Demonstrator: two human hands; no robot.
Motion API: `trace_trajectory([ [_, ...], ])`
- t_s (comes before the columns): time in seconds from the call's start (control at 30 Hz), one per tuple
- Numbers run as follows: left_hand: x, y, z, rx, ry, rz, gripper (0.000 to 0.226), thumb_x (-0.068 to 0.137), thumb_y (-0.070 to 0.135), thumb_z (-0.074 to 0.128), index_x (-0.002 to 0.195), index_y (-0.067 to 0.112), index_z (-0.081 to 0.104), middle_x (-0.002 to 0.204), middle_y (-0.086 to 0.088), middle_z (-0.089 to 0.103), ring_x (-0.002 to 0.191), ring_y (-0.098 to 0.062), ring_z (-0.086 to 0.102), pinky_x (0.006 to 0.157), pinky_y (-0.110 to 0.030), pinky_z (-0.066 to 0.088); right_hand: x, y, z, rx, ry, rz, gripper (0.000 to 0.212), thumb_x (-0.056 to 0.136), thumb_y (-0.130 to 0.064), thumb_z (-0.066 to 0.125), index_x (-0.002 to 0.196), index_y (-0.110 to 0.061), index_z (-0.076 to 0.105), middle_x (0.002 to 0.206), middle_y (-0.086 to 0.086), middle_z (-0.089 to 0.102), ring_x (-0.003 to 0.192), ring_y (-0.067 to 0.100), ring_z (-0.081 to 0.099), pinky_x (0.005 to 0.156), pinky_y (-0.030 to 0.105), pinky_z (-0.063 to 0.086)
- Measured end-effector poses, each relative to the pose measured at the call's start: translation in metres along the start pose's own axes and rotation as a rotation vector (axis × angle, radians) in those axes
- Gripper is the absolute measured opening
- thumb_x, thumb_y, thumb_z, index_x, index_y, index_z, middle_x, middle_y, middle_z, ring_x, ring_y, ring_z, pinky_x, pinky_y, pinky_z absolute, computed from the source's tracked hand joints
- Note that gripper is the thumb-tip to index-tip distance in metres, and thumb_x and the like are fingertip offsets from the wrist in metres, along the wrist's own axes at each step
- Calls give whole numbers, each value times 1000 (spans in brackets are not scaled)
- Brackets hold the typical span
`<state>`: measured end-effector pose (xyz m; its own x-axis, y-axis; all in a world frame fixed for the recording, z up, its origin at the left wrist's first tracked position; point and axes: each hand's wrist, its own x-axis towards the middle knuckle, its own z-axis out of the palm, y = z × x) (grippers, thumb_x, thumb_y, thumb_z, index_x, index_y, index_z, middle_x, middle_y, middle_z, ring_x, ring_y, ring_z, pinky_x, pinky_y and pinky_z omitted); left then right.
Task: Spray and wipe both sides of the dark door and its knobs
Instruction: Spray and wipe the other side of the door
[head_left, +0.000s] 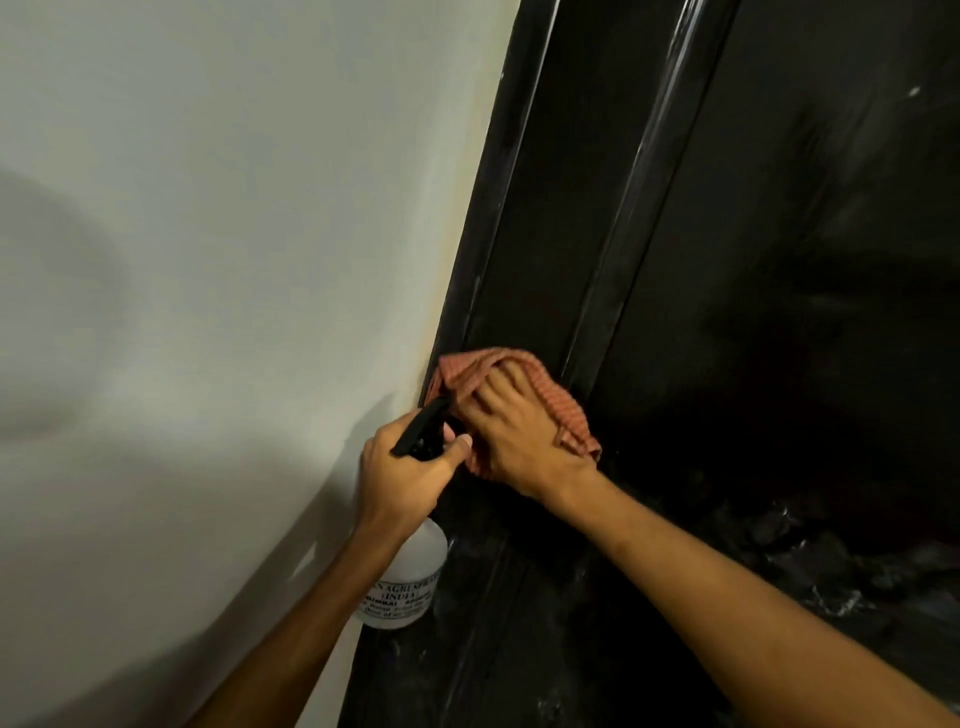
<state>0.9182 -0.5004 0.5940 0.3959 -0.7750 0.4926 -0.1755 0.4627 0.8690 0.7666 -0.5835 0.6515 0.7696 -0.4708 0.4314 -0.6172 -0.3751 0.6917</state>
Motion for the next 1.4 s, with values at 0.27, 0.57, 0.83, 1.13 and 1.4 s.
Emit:
trace_trajectory([
  [0.27, -27, 4, 9, -34, -73, -19, 16, 87, 17, 83, 79, 15, 69, 54, 4, 62, 40, -6, 54, 43, -24, 45, -107, -39, 8, 95, -58, -10, 70, 89, -24, 62, 155, -12, 42, 163, 17, 33, 155, 29, 9, 127, 41, -7],
  [0.57, -71, 32, 47, -58, -183, -3, 16, 89, 19, 80, 80, 13, 68, 61, -10, 65, 42, -13, 54, 41, -31, 46, -170, 47, -73, -115, 176, 409, 67, 100, -27, 49, 163, -21, 25, 170, 14, 13, 157, 35, 8, 127, 55, 5],
  [0.83, -125, 82, 112, -185, -385, -8, 16, 89, 17, 80, 82, 10, 68, 63, -15, 63, 40, -14, 49, 41, -28, 41, -289, 101, -121, -169, 142, 687, 67, 91, -32, 51, 156, -24, 41, 143, 18, 51, 132, 40, 44, 123, 50, 8],
  [1.13, -215, 111, 183, -196, -582, -11, 19, 90, 20, 79, 76, 13, 67, 63, -6, 66, 41, -9, 49, 47, -28, 41, -425, 89, -132, -211, -25, 669, 79, 91, -30, 53, 162, -35, 21, 150, 14, 47, 138, 37, 38, 123, 53, 14],
  [1.4, -301, 130, 253, -192, -761, 65, 22, 85, 24, 83, 72, 18, 66, 59, 7, 62, 48, -6, 55, 55, -27, 44, -521, 62, -120, -121, 31, 942, 73, 95, -32, 42, 163, -29, 16, 171, 12, 8, 156, 37, 13, 127, 51, 0],
])
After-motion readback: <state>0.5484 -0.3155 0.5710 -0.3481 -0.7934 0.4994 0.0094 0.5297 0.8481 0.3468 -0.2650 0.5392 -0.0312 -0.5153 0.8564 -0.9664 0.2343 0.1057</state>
